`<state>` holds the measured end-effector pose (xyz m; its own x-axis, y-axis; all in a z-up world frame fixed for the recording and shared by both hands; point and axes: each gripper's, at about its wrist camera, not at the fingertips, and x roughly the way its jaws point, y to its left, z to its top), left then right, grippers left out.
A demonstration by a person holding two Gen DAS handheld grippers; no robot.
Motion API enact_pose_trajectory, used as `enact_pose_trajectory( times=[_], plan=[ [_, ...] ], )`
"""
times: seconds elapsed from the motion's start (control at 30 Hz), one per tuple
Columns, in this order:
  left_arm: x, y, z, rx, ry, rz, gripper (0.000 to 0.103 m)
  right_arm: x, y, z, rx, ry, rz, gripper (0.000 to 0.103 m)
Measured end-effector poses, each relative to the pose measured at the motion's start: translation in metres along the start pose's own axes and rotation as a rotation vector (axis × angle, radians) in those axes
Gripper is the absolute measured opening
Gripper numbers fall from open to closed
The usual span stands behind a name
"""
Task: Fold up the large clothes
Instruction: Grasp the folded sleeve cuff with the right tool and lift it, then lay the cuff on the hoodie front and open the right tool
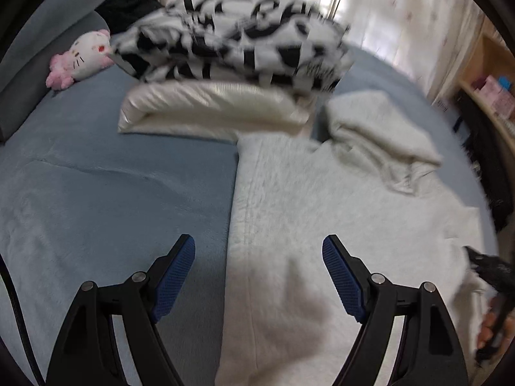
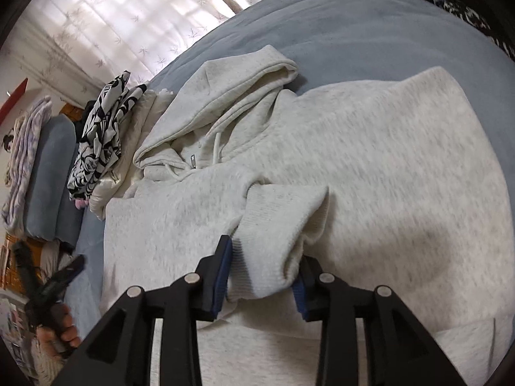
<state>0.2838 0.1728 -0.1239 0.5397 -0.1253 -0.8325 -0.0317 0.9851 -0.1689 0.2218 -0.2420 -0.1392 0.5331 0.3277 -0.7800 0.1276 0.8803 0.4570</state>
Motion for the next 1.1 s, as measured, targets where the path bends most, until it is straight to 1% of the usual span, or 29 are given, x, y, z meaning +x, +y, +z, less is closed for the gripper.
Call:
enact_pose_trajectory(
  times=[0.1,0.2,0.23,0.27,0.3,0.33,0.37,0.4,0.43,0.5,0.57,0.6,0.67,0.7,0.73,0.77,0.8,0.83,0.87,0.9,0.93,0.97,1.0,1.03,1.07,1.1],
  plan=[
    [0.027,-0.003,0.009,-0.002,0.022,0.037,0.080,0.005,0.001,-0.001,-0.004,-0.002,-0.013,0.034],
    [0.046,-0.006,0.017,0.007,0.039,0.044,0.080,0.008,0.004,-0.003,-0.022,-0.011,-0.019,0.034],
    [0.051,-0.007,0.019,0.010,0.046,0.037,0.074,0.009,0.005,-0.004,-0.031,-0.017,-0.022,0.034],
    [0.056,-0.008,0.021,0.019,0.054,0.025,0.054,0.009,0.006,-0.005,-0.039,-0.023,-0.024,0.034],
    [0.063,-0.009,0.022,0.038,0.073,0.019,0.041,0.010,0.007,-0.006,-0.050,-0.029,-0.026,0.034],
    [0.067,-0.008,0.023,0.045,0.082,0.027,0.023,0.011,0.008,-0.006,-0.055,-0.031,-0.026,0.034],
    [0.069,-0.005,0.024,0.043,0.081,0.024,0.019,0.011,0.008,-0.007,-0.061,-0.033,-0.026,0.033],
    [0.070,-0.001,0.025,0.036,0.077,0.004,0.016,0.011,0.011,-0.008,-0.078,-0.039,-0.023,0.027],
    [0.069,0.004,0.026,0.027,0.070,-0.015,0.010,0.010,0.013,-0.008,-0.093,-0.041,-0.017,0.020],
    [0.063,0.014,0.026,0.015,0.049,-0.061,0.009,0.006,0.022,-0.009,-0.127,-0.052,0.003,0.015],
    [0.058,0.023,0.026,0.018,0.029,-0.082,0.009,-0.002,0.031,-0.010,-0.152,-0.082,0.043,0.013],
    [0.056,0.026,0.026,0.017,0.015,-0.089,0.009,-0.007,0.038,-0.010,-0.166,-0.103,0.078,0.013],
    [0.055,0.034,0.026,-0.002,-0.001,-0.106,0.009,-0.019,0.049,-0.011,-0.185,-0.151,0.182,0.013],
    [0.054,0.038,0.026,-0.020,-0.007,-0.119,0.009,-0.028,0.057,-0.012,-0.209,-0.189,0.251,0.013],
    [0.054,0.044,0.026,-0.047,-0.021,-0.138,0.009,-0.034,0.062,-0.015,-0.234,-0.224,0.276,0.013],
    [0.052,0.050,0.025,-0.069,-0.032,-0.154,0.009,-0.038,0.064,-0.016,-0.252,-0.250,0.280,0.013],
    [0.054,0.056,0.023,-0.092,-0.037,-0.163,0.009,-0.039,0.065,-0.018,-0.264,-0.271,0.264,0.013],
    [0.056,0.056,0.020,-0.099,-0.033,-0.164,0.009,-0.035,0.060,-0.018,-0.251,-0.268,0.217,0.013],
    [0.060,0.057,0.017,-0.101,-0.020,-0.162,0.009,-0.027,0.055,-0.016,-0.224,-0.243,0.165,0.013],
    [0.064,0.055,0.015,-0.096,-0.012,-0.154,0.009,-0.015,0.045,-0.014,-0.185,-0.194,0.092,0.013],
    [0.066,0.056,0.012,-0.091,-0.004,-0.150,0.010,0.004,0.029,-0.014,-0.137,-0.107,-0.016,0.015],
    [0.068,0.055,0.010,-0.087,0.000,-0.149,0.012,0.015,0.018,-0.015,-0.104,-0.046,-0.078,0.018],
    [0.068,0.054,0.010,-0.082,0.005,-0.143,0.014,0.019,0.011,-0.017,-0.079,-0.015,-0.093,0.026],
    [0.067,0.053,0.011,-0.072,0.009,-0.134,0.018,0.017,0.001,-0.018,-0.038,-0.003,-0.066,0.029],
    [0.066,0.051,0.011,-0.061,-0.007,-0.129,0.028,0.010,-0.004,-0.018,-0.013,-0.010,-0.046,0.031],
    [0.065,0.050,0.013,-0.041,-0.002,-0.117,0.035,0.004,-0.006,-0.017,-0.006,-0.014,-0.053,0.040]
  ],
)
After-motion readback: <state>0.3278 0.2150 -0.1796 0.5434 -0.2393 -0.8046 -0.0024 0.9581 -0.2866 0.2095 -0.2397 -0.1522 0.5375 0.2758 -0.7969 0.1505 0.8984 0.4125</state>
